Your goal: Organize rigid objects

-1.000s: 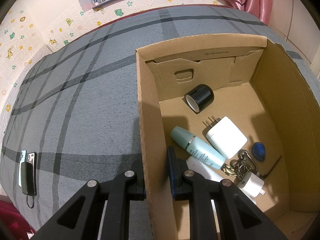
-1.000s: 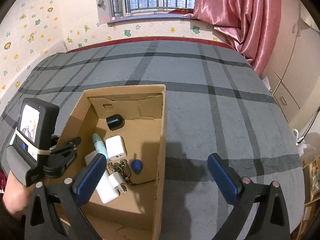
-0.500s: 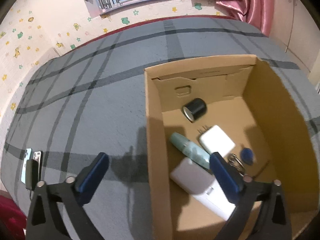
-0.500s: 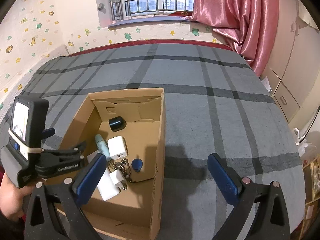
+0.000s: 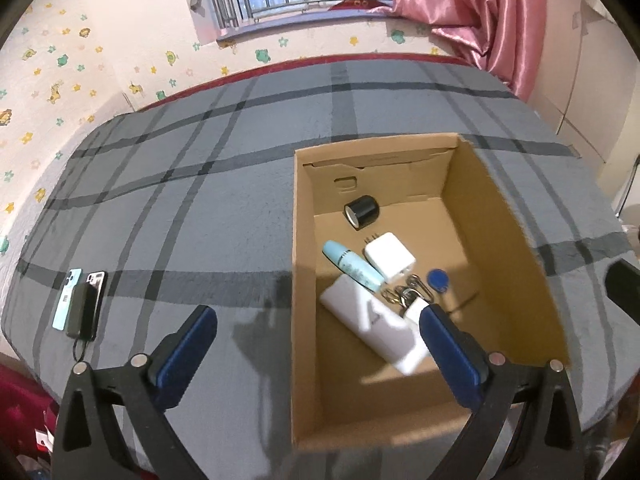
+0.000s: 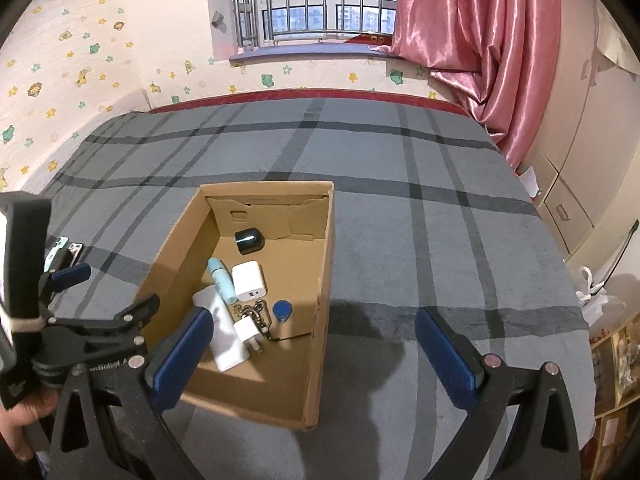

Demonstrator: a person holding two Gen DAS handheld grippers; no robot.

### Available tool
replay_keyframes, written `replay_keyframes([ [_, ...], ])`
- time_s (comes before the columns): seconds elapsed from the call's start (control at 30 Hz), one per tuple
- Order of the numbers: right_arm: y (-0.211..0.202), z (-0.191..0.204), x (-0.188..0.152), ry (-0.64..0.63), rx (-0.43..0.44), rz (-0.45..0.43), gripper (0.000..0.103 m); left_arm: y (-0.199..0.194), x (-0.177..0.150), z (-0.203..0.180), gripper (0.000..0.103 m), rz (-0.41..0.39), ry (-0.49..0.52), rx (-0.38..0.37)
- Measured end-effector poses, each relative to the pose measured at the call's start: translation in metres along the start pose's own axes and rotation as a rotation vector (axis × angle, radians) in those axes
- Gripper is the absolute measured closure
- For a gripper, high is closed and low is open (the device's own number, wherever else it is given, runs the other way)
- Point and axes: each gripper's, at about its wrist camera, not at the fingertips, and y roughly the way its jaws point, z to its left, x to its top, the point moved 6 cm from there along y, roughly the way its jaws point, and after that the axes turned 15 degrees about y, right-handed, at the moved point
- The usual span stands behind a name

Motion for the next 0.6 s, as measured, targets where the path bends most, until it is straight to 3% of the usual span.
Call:
replay_keyframes([
  [0.27,-0.038,-0.004,-0.009,-0.004,-0.008,-0.027,0.000,-0.053,-0.016,-0.015,0.000,-0.041,-0.004,0.014],
  [0.6,-0.069,-0.011,-0.023,-0.030,-0.017,-0.076,0.000,-0.081,-0.037,-0.033,0.000,-0.051,0.002,0.004],
])
